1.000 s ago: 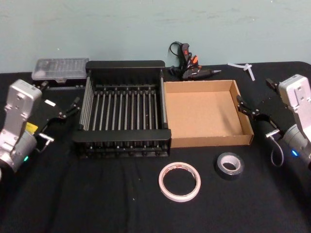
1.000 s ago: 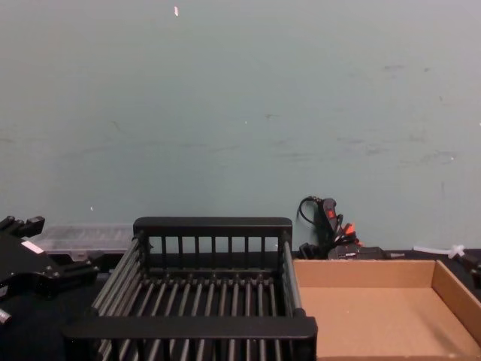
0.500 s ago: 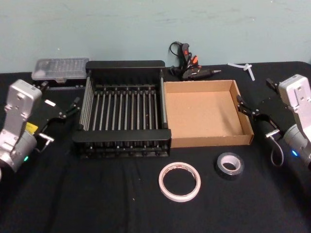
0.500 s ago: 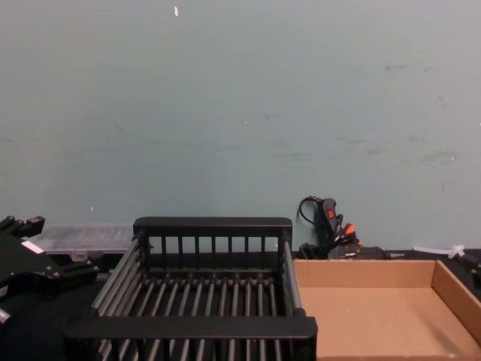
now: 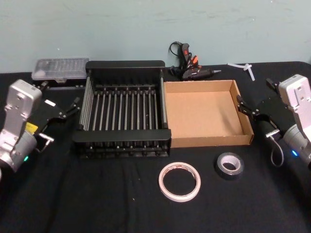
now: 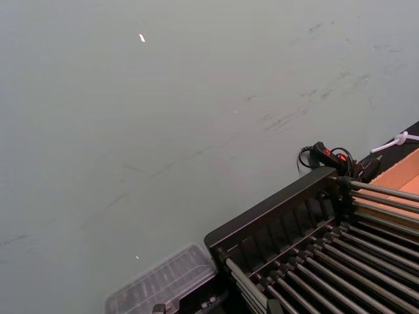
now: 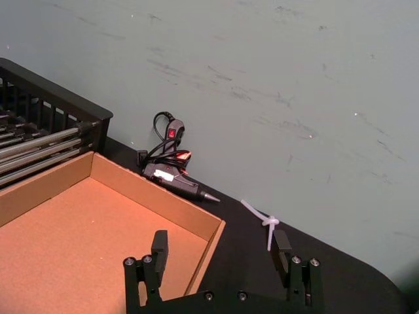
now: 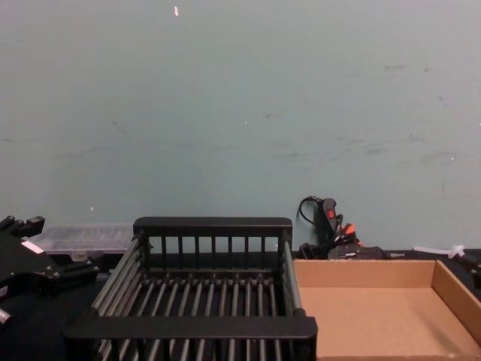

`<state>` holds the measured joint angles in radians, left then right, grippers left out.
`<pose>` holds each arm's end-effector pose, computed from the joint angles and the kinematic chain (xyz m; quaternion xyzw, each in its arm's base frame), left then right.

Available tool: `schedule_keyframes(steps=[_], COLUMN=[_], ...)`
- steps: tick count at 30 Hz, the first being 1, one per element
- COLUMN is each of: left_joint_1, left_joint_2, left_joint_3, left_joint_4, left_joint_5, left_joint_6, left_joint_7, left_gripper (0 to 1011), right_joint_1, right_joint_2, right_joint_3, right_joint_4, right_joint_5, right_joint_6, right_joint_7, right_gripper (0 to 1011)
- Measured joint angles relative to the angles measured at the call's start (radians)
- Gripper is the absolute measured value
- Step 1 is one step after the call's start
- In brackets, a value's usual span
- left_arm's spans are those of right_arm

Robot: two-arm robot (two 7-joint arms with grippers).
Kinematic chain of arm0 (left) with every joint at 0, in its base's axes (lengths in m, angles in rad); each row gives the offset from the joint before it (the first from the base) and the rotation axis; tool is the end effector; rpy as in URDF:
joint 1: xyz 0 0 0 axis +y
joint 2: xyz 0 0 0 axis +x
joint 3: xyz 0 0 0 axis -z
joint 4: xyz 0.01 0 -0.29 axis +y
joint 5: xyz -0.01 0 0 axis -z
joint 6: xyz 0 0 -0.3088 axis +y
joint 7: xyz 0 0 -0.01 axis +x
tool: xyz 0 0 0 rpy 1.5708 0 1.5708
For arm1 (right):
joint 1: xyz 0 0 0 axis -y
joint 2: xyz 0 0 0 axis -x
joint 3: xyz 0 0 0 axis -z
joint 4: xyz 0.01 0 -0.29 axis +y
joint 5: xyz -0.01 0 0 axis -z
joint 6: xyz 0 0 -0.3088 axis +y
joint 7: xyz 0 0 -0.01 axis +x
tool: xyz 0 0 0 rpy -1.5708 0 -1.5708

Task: Pick up the white tape and place it into the black box , Pick up the silver tape and place it into the brown box.

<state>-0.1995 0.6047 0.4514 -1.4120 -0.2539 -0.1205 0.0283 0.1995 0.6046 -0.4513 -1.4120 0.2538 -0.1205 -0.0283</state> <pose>0.3581 0.0827 -0.3023 0.1415 -0.1325 0.5799 0.7913 0.3581 -0.0827 -0.3023 -0.1415 -0.1325 -0.5800 0.7913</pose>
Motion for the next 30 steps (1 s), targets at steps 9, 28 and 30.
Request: schedule_keyframes(steps=[9,28,30], left_joint_1=[0.000,0.000,0.000], left_joint_2=[0.000,0.000,0.000], left_joint_3=[0.000,0.000,0.000], left_joint_4=[0.000,0.000,0.000], left_joint_5=[0.000,0.000,0.000], left_joint_6=[0.000,0.000,0.000], left_joint_7=[0.000,0.000,0.000], left_gripper=[1001,1001,1001], right_joint_1=[0.000,-0.003,-0.006], right_joint_2=[0.000,-0.008,-0.010], right_joint_3=[0.000,0.013,0.018], right_joint_4=[0.000,0.001,0.001], right_joint_5=[0.000,0.000,0.000], right_joint_6=[0.000,-0.006,-0.009], right_joint_7=[0.000,0.017,0.023], right_gripper=[1002,1002,1002])
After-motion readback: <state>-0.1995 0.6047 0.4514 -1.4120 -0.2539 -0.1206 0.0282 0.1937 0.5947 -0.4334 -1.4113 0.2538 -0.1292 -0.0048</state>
